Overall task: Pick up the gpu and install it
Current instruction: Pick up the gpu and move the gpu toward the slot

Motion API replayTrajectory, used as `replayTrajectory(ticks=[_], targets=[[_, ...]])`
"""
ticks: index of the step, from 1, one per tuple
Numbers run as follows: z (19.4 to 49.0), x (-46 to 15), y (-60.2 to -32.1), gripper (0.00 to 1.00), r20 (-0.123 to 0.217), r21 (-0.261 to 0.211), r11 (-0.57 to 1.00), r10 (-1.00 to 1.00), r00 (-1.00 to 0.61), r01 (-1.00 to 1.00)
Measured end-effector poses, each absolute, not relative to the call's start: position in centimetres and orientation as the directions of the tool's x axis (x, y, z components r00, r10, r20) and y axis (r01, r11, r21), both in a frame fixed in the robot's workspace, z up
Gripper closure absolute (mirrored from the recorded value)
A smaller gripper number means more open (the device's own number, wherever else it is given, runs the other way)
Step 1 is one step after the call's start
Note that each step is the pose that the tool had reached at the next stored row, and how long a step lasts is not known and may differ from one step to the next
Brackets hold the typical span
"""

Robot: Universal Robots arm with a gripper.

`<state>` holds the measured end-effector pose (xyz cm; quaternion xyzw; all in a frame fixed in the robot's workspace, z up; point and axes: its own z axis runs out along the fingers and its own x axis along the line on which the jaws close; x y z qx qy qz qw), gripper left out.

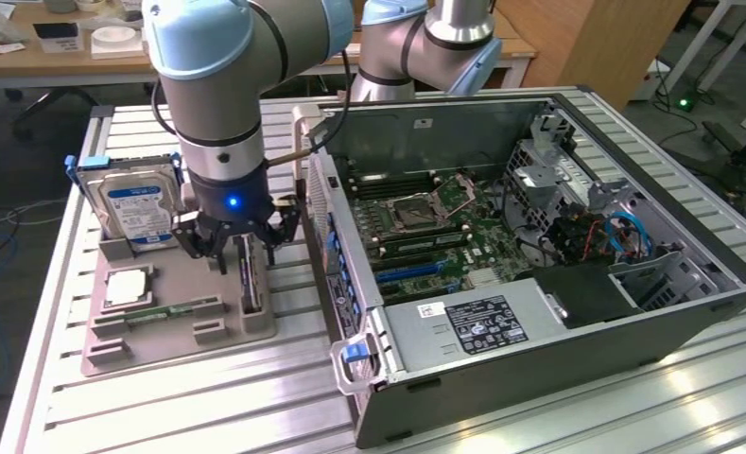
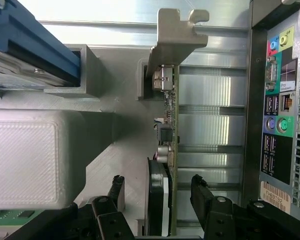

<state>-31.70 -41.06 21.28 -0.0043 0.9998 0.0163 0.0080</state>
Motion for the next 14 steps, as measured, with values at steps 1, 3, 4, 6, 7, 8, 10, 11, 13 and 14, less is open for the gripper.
replayTrajectory(ticks=[1,3,4,6,7,8,10,11,13,14], targets=[[21.28,-31.70,-41.06,0.36,-0.016,0.032,0.999,-0.008,-1.000,-0.009],[21.28,-31.70,-41.06,0.43,-0.016,0.032,0.999,-0.008,-1.000,-0.009],[21.28,-31.70,-41.06,0.49,-0.016,0.032,0.999,-0.008,-1.000,-0.009],[21.28,-31.70,-41.06,0.55,-0.016,0.032,0.999,-0.008,-1.000,-0.009],[21.28,-31.70,-41.06,0.61,-0.016,0.032,0.999,-0.008,-1.000,-0.009],[21.28,-31.70,-41.06,0.61,-0.016,0.032,0.999,-0.008,-1.000,-0.009],[21.28,-31.70,-41.06,0.67,-0.016,0.032,0.999,-0.008,-1.000,-0.009],[21.28,-31.70,-41.06,0.67,-0.016,0.032,0.999,-0.008,-1.000,-0.009],[21.28,-31.70,-41.06,0.67,-0.016,0.032,0.999,-0.008,-1.000,-0.009],[21.27,-31.70,-41.06,0.67,-0.016,0.032,0.999,-0.007,-1.000,-0.008]])
